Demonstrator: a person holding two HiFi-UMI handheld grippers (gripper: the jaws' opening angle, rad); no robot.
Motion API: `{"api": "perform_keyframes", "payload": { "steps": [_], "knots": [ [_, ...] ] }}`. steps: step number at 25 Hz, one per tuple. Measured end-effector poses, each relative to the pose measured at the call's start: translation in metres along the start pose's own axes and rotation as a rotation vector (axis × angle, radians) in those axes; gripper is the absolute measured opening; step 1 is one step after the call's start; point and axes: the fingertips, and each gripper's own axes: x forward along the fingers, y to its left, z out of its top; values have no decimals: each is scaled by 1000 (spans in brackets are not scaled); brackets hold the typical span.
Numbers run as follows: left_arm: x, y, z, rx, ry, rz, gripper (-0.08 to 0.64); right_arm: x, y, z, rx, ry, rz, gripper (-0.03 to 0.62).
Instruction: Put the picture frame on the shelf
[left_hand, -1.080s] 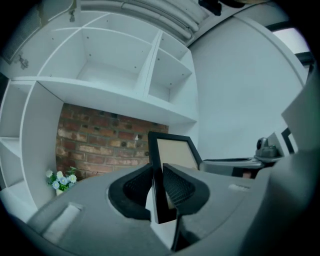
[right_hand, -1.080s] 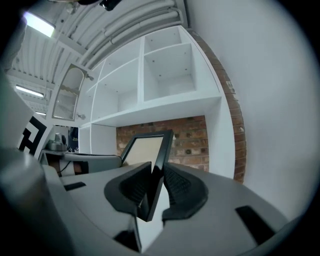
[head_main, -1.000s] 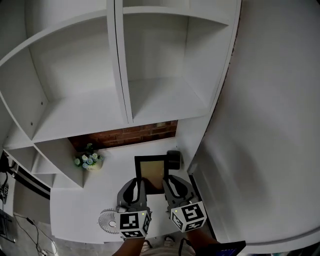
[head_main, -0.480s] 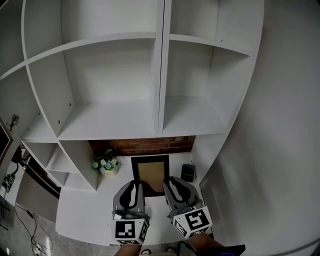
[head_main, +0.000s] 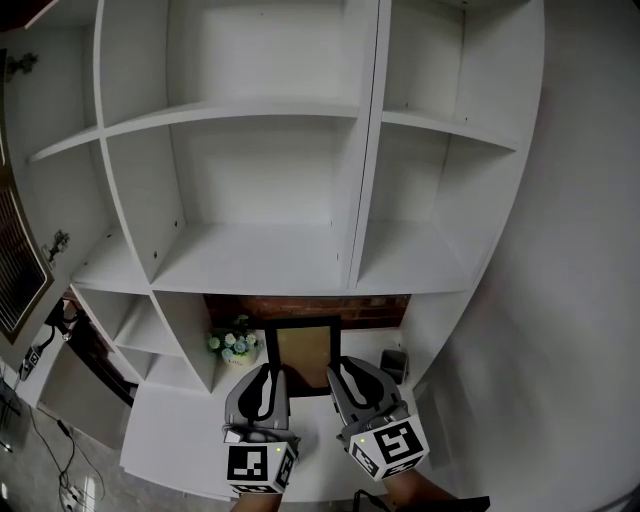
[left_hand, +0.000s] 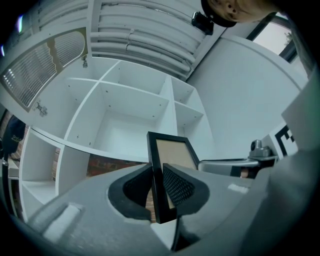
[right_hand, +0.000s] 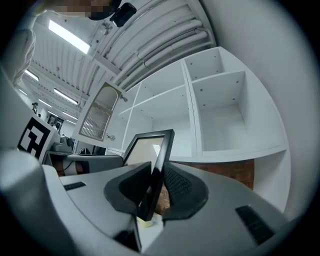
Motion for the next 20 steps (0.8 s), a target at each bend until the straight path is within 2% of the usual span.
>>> {"api": "perform_keyframes", "payload": {
  "steps": [6,14,20],
  "knots": [
    [-1,22,33,25,-101,5,74,16,14,25,-15,-32,34,86],
    [6,53,82,81,-155,7,74,52,29,61,-52,-60,101,86],
    [17,74,110,106,-177,-1,71,80,31,84,-60,-76,107,86]
  ]
}}
